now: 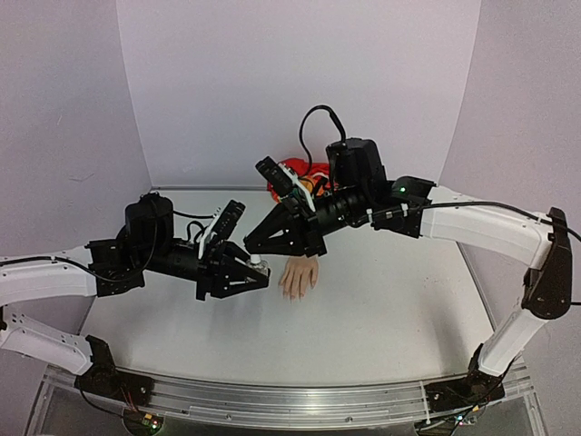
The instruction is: Paint the nails
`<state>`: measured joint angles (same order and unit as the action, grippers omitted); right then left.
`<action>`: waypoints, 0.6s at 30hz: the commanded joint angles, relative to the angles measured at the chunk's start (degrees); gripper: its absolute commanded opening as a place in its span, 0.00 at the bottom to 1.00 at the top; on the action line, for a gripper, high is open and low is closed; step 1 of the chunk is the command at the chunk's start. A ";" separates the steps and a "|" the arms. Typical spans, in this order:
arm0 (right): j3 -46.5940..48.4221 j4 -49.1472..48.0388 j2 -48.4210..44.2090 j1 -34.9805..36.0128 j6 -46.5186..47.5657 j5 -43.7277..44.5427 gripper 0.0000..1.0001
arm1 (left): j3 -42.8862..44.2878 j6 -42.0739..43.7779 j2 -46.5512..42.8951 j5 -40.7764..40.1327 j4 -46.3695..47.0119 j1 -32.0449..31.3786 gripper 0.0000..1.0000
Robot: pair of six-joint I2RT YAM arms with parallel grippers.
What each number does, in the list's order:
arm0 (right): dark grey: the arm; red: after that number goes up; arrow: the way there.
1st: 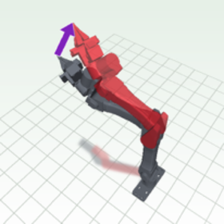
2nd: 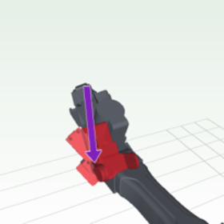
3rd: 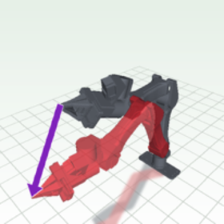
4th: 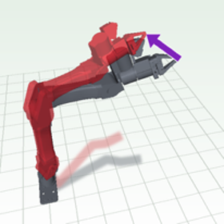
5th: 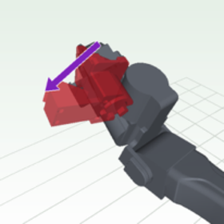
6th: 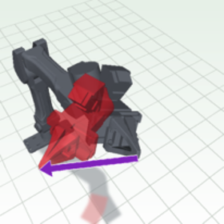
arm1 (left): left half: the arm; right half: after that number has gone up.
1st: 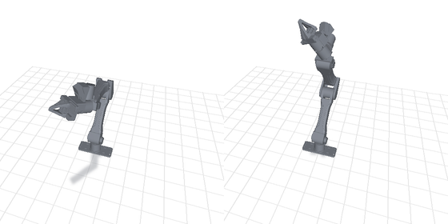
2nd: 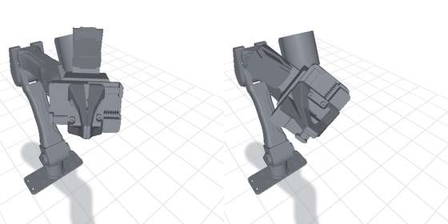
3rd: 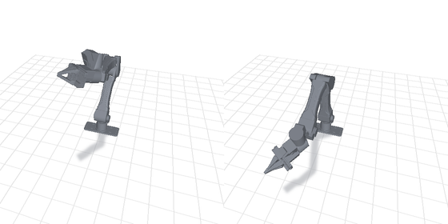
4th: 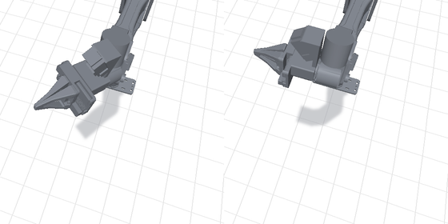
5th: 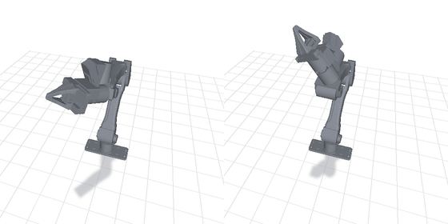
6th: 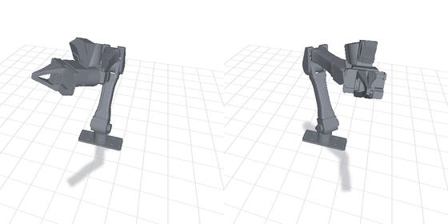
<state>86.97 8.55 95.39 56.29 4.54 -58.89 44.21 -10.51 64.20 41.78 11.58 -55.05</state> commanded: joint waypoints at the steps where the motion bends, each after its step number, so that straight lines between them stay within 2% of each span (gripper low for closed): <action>1: -3.62 1.47 0.17 1.63 -1.90 5.60 0.00 | 2.30 1.17 -4.26 -11.71 5.39 1.15 0.00; 4: -4.58 1.17 0.42 1.72 -3.81 10.66 0.00 | 2.52 2.83 -5.03 -20.43 3.06 1.24 0.00; 7: -5.16 1.06 0.96 2.23 -8.26 19.39 0.00 | 3.10 4.53 -4.92 -34.14 0.94 1.25 0.00; 8: -5.11 1.00 1.30 3.19 -9.44 24.12 0.00 | 3.20 5.04 -4.47 -37.99 1.05 1.25 0.00; 11: -3.55 1.38 2.69 8.23 -16.41 51.49 0.00 | 4.11 6.38 -1.59 -53.64 2.41 1.25 0.00; 13: 0.63 5.33 5.55 12.14 -21.96 71.29 0.00 | 4.68 6.99 1.23 -60.55 4.65 1.25 0.00; 16: 9.62 11.31 11.12 16.25 -26.65 84.89 0.00 | 6.71 7.55 5.76 -64.57 6.10 1.25 0.00; 18: 12.93 12.79 12.72 16.64 -28.62 85.12 0.00 | 7.46 7.14 7.17 -63.56 6.14 1.22 0.00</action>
<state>94.26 9.16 103.88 67.49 -14.57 11.43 45.30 -3.70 68.93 -7.44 6.81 -55.49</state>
